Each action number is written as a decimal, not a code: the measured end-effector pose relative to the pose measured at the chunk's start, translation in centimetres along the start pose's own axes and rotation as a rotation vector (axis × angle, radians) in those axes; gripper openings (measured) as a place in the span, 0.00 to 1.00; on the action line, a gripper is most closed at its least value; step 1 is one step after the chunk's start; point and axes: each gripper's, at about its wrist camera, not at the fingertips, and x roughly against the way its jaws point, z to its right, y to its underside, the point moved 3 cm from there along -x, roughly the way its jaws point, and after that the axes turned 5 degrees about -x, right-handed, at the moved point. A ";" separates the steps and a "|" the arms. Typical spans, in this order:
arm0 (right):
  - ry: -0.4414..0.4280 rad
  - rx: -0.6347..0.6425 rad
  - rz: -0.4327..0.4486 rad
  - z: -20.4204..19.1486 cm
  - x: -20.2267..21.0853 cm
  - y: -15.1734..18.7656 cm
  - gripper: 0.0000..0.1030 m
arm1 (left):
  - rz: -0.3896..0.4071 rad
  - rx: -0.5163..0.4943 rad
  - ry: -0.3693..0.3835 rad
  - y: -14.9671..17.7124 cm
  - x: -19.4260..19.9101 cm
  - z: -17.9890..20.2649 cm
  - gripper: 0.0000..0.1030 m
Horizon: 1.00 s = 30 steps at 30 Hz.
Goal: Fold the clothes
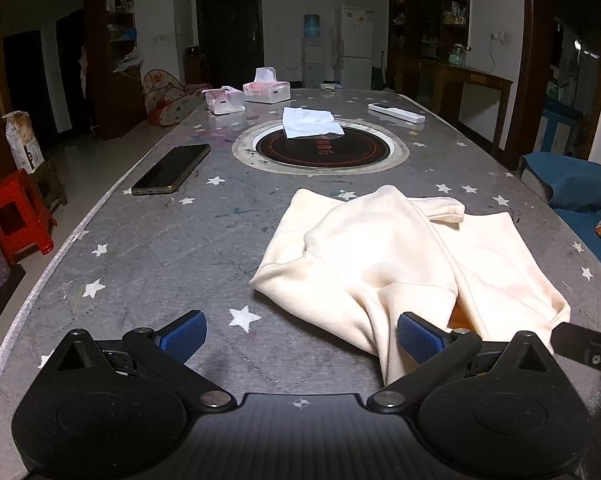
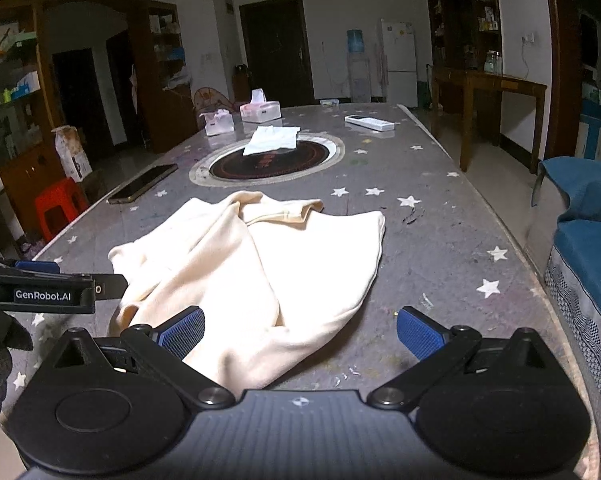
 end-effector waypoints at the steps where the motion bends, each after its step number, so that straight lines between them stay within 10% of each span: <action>1: 0.001 0.003 -0.005 -0.1 -0.1 0.0 1.00 | -0.001 0.000 0.001 0.0 0.0 0.1 1.00; 30: -0.019 0.014 -0.038 -0.7 -1.1 -0.1 1.00 | -0.017 -0.007 0.006 -0.7 -0.9 0.3 1.00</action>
